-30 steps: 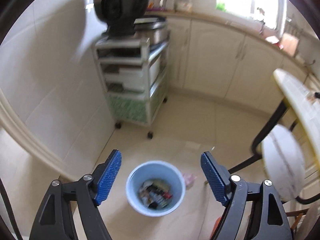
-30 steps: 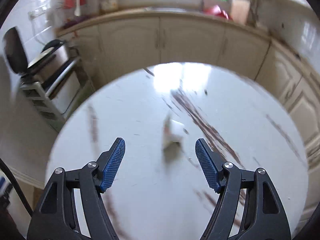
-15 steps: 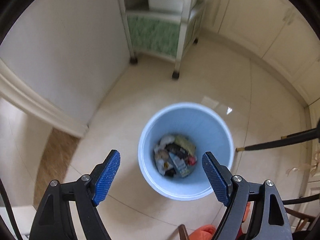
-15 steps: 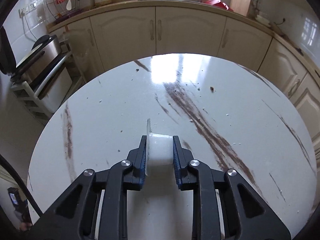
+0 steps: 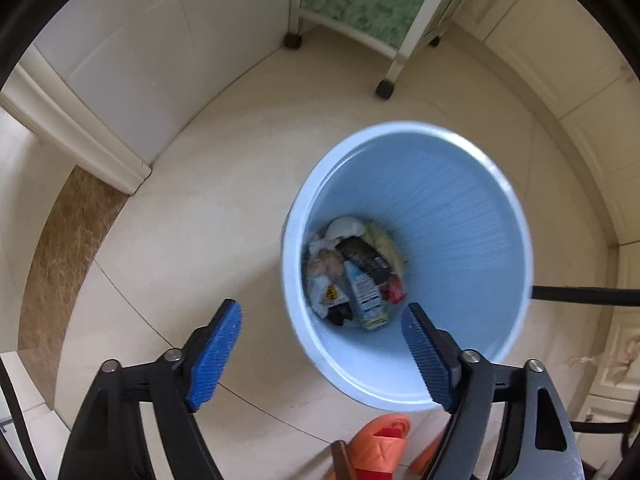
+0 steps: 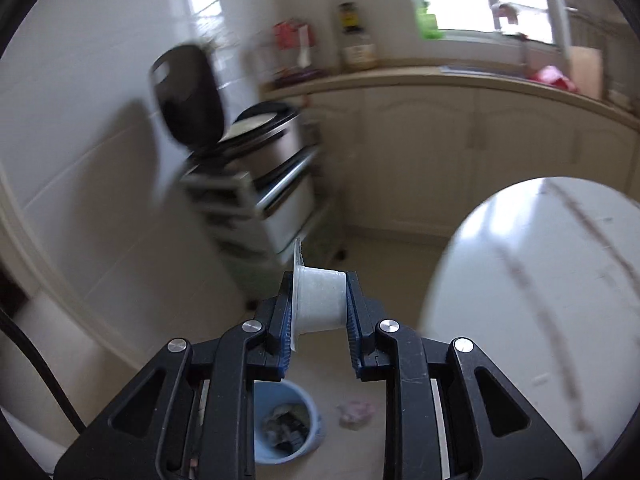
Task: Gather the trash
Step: 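Drop the white cup into the wastebasket with the right gripper while the left grips its rim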
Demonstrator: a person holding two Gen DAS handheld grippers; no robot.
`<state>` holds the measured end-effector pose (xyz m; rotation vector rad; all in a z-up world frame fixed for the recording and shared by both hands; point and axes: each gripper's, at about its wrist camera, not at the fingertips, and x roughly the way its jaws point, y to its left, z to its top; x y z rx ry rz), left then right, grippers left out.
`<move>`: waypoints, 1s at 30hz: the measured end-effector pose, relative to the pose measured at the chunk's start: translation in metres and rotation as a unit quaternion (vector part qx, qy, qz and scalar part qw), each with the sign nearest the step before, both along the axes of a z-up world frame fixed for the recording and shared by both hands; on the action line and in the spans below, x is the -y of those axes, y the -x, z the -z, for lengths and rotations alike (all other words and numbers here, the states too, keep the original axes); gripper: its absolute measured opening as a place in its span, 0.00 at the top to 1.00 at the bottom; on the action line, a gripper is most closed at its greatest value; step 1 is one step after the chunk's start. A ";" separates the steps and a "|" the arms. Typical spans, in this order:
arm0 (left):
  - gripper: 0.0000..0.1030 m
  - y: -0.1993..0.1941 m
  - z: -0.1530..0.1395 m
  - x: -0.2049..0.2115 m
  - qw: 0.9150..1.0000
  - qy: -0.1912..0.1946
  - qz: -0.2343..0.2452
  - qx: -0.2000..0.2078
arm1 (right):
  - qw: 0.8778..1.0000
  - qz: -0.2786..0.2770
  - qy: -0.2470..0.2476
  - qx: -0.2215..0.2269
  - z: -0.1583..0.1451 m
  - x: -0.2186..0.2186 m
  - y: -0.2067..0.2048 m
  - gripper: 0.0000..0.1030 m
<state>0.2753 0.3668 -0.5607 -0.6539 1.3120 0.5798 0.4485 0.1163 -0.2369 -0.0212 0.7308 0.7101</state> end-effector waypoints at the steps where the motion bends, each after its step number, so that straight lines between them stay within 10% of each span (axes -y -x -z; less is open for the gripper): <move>1: 0.36 -0.001 0.011 -0.001 1.000 0.012 0.001 -0.002 | 1.000 -0.017 0.006 -0.009 0.013 -0.015 0.006 0.79; 11: 0.81 -0.014 0.084 -0.019 0.998 0.052 -0.002 -0.037 | 0.976 -0.135 0.133 -0.110 0.197 -0.103 0.020 0.79; 17: 0.81 -0.016 0.093 -0.024 0.998 0.056 -0.006 -0.022 | 0.952 -0.183 0.149 -0.196 0.293 -0.114 0.011 0.79; 22: 0.81 -0.018 0.095 -0.025 0.999 0.046 -0.013 -0.020 | 0.938 -0.215 0.141 -0.232 0.332 -0.127 0.011 0.79; 27: 0.81 -0.023 0.105 -0.027 0.998 0.050 -0.019 -0.017 | 0.941 -0.209 0.140 -0.227 0.350 -0.133 -0.004 0.40; 30: 0.81 -0.017 0.102 -0.022 0.999 0.047 -0.018 -0.016 | 0.955 -0.175 0.137 -0.197 0.359 -0.120 -0.021 0.40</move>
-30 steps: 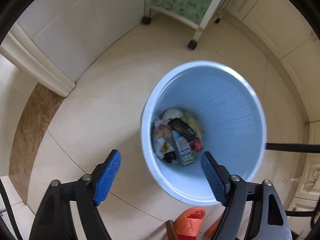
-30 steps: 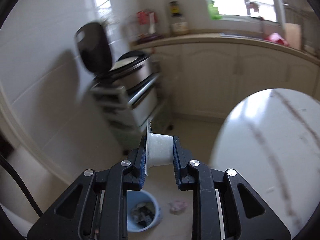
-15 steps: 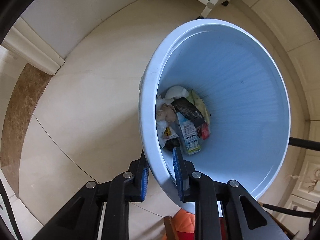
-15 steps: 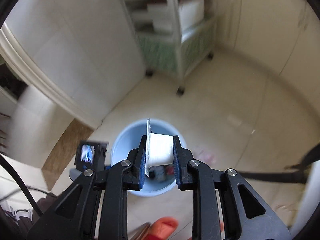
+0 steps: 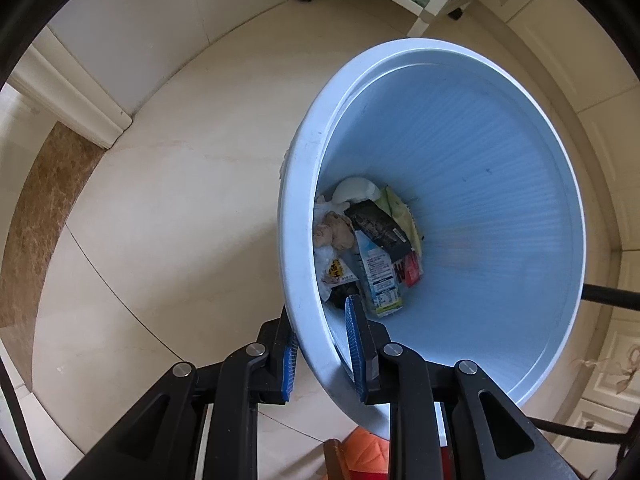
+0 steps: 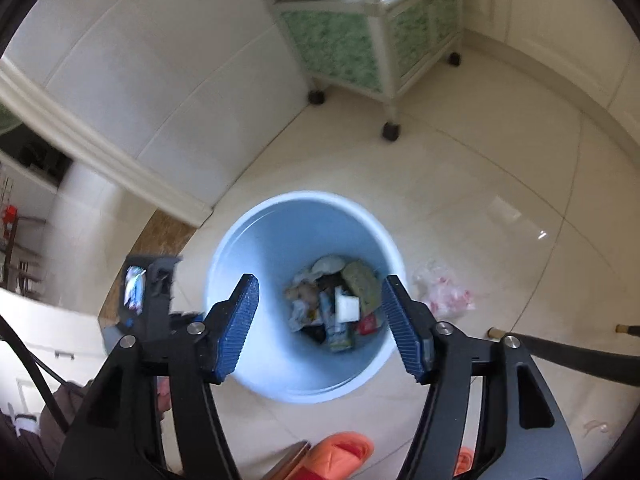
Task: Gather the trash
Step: 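Drop the white cup into the wastebasket with the right gripper while the left grips its rim, then grasp the red-printed plastic bag on the floor with the right gripper while the left holds the basket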
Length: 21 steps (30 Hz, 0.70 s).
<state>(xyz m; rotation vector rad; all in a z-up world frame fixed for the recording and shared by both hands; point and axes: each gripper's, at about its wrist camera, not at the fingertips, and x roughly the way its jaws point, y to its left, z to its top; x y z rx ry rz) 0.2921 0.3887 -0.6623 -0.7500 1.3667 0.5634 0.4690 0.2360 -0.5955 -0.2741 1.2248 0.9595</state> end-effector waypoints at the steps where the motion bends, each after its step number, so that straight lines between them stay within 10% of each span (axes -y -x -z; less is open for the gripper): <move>1: 0.81 0.003 -0.003 0.002 1.000 -0.002 0.000 -0.001 | 1.000 0.012 0.006 0.019 0.001 0.002 -0.003 0.39; 8: 0.82 0.007 -0.002 0.015 1.000 -0.006 -0.007 -0.009 | 0.990 0.066 0.093 0.079 0.090 0.042 -0.039 0.30; 21: 0.81 0.005 0.017 0.033 1.000 -0.018 0.004 -0.010 | 0.980 0.085 0.156 -0.087 0.299 0.052 -0.081 0.35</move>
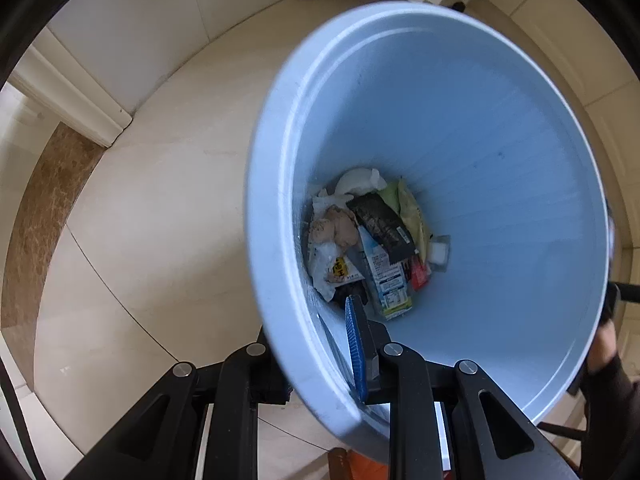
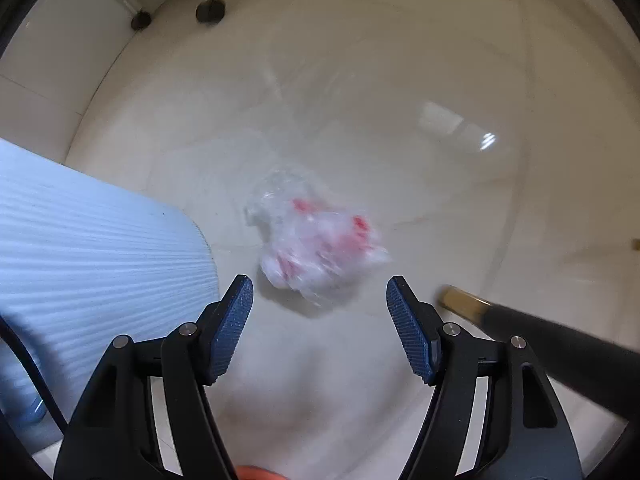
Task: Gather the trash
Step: 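Grasp the red-printed plastic bag on the floor with the right gripper while the left holds the basket, then drop the plastic bag into the wastebasket with the right gripper while the left releases the rim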
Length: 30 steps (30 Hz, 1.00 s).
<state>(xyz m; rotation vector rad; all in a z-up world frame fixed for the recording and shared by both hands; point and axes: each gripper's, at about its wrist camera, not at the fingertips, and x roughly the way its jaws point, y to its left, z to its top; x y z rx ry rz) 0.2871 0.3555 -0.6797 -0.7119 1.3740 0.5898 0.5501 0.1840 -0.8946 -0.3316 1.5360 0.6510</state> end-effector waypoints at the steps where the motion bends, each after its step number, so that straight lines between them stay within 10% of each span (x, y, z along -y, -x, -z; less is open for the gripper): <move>1: 0.81 0.000 0.001 0.000 1.000 0.001 0.002 0.000 | 1.000 0.004 0.009 -0.008 0.014 -0.003 -0.003 0.35; 8: 0.81 -0.002 0.007 -0.001 1.000 -0.003 0.010 -0.002 | 0.997 0.046 0.021 -0.052 0.060 -0.005 -0.010 0.37; 18: 0.83 -0.006 0.010 0.005 1.000 -0.013 0.021 -0.007 | 0.997 0.058 -0.008 -0.048 0.031 0.019 -0.015 0.64; 30: 0.84 0.001 0.003 -0.007 1.000 0.012 0.004 0.003 | 0.980 0.057 -0.101 0.163 -0.203 0.018 0.014 0.64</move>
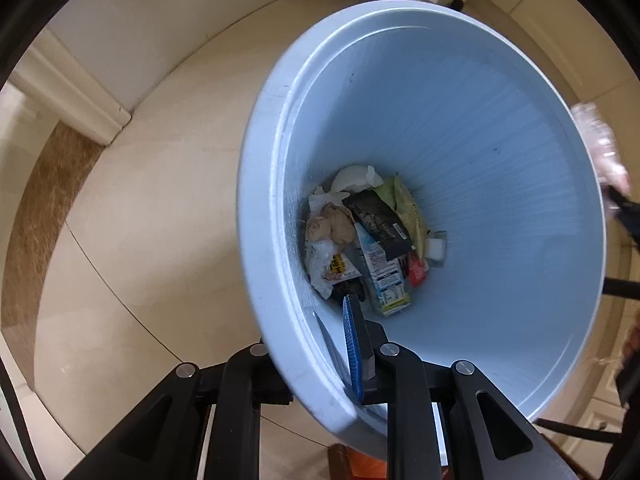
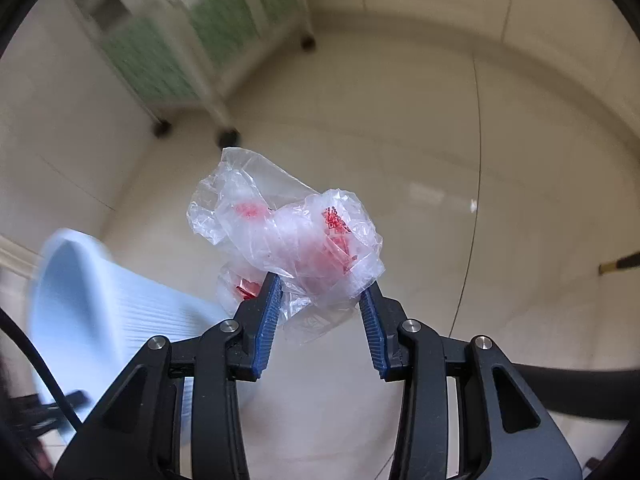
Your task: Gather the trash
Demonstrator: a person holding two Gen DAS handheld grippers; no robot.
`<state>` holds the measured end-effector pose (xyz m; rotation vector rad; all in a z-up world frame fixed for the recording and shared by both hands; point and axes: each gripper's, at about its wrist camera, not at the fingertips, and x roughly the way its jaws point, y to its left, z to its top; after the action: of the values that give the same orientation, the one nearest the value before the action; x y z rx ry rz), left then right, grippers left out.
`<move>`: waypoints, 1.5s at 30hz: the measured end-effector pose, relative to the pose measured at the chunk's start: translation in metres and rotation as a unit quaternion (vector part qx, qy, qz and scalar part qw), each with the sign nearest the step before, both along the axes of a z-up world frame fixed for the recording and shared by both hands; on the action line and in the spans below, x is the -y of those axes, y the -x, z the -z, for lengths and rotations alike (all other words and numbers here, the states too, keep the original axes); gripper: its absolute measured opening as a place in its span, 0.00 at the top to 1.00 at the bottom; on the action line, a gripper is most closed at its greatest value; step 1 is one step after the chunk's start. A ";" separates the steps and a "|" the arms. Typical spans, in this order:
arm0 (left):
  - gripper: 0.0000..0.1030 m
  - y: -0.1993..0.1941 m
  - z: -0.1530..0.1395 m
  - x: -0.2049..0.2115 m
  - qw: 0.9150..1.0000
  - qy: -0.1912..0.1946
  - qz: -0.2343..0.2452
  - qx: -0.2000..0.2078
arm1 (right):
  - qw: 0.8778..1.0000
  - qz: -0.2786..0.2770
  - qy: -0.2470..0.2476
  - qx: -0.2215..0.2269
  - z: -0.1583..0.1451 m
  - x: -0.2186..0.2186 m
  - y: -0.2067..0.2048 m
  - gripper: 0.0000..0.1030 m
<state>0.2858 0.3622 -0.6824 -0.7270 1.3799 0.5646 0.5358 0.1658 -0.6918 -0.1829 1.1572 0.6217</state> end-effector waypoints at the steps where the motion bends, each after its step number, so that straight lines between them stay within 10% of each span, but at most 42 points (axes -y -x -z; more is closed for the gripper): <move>1: 0.84 0.001 0.000 0.000 1.000 0.004 -0.001 -0.003 | 1.000 -0.012 -0.007 0.008 -0.016 -0.003 0.009 0.64; 9: 0.85 0.013 0.003 -0.006 0.999 0.031 -0.023 -0.018 | 0.992 -0.119 -0.045 -0.013 -0.071 -0.042 0.083 0.64; 18: 0.81 0.007 0.002 -0.004 0.999 0.031 -0.028 -0.012 | 0.973 -0.225 0.004 -0.046 -0.053 -0.088 0.156 0.62; 21: 0.46 0.013 0.001 -0.006 0.999 0.041 -0.017 -0.015 | 0.968 -0.239 0.032 -0.073 -0.039 -0.098 0.165 0.54; 22: 0.19 0.015 0.001 -0.007 0.999 0.043 -0.012 -0.019 | 0.968 -0.238 0.033 -0.077 -0.037 -0.097 0.168 0.52; 28: 0.18 0.032 -0.023 -0.010 0.999 0.017 -0.018 -0.027 | 0.974 -0.215 0.034 -0.068 -0.073 -0.075 0.166 0.35; 36: 0.18 0.041 -0.135 -0.003 0.996 -0.076 -0.004 0.054 | 0.982 -0.182 0.038 0.010 -0.179 -0.053 0.170 0.15; 45: 0.16 0.062 -0.332 0.048 0.950 -0.225 0.038 0.215 | 0.984 -0.117 -0.048 0.127 -0.348 0.002 0.214 0.06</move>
<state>0.2233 0.3142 -0.3505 -0.3905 0.8261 0.5914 0.3221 0.1642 -0.3441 -0.3101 0.8628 0.8353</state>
